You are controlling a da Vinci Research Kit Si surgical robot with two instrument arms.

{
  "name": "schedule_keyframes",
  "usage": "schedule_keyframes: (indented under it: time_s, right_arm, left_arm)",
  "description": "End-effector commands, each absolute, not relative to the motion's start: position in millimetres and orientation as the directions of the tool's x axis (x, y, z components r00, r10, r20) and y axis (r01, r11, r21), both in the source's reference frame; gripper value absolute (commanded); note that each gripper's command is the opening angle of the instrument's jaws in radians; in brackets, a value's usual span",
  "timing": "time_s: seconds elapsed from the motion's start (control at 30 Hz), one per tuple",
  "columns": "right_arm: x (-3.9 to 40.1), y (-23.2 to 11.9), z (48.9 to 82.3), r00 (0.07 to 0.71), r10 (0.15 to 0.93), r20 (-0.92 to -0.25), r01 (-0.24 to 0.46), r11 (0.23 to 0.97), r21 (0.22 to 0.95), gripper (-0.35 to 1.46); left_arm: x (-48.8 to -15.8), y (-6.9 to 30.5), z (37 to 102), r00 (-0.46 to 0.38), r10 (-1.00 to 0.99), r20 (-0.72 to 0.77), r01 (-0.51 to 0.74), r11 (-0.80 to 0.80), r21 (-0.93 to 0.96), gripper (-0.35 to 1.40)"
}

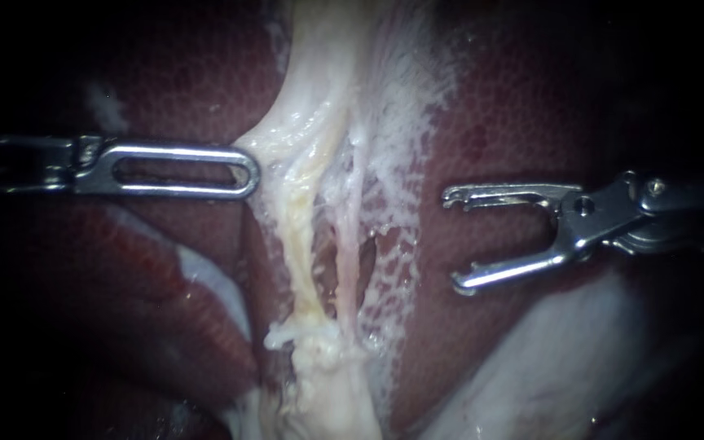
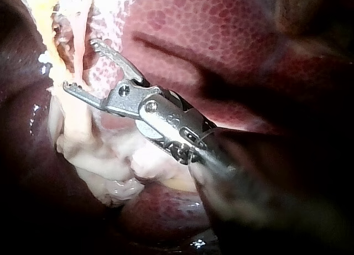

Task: Going back first clip left tube

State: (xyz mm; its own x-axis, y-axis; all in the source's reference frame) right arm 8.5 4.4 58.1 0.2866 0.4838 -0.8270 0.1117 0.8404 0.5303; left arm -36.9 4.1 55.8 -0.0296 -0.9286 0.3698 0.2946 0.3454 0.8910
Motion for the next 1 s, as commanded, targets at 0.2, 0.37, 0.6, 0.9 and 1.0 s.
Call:
schedule_keyframes:
  time_s: [0.2, 0.37, 0.6, 0.9, 1.0]
  right_arm:
    - [8.3, 4.3, 58.1, 0.287, 0.484, -0.827, 0.113, 0.84, 0.531, 0.6]
    - [8.2, 4.3, 58.1, 0.286, 0.479, -0.83, 0.115, 0.843, 0.526, 0.6]
    - [8.1, 4.3, 58.1, 0.286, 0.479, -0.83, 0.116, 0.843, 0.526, 0.6]
    - [8.0, 4.3, 58.0, 0.286, 0.478, -0.83, 0.116, 0.843, 0.526, 0.6]
    - [8.0, 4.3, 58.0, 0.286, 0.478, -0.83, 0.116, 0.843, 0.526, 0.6]
  left_arm:
    - [-37.5, 3.6, 57.7, -0.03, -0.925, 0.379, 0.299, 0.354, 0.886, -0.35]
    - [-38.7, 2.6, 59.8, -0.027, -0.923, 0.384, 0.296, 0.359, 0.885, -0.35]
    - [-40.1, 1.5, 61.7, -0.027, -0.925, 0.378, 0.287, 0.355, 0.89, -0.35]
    - [-40.4, 1.5, 61.8, -0.026, -0.925, 0.378, 0.286, 0.355, 0.89, -0.35]
    - [-40.4, 1.5, 61.8, -0.026, -0.925, 0.378, 0.286, 0.355, 0.89, -0.35]
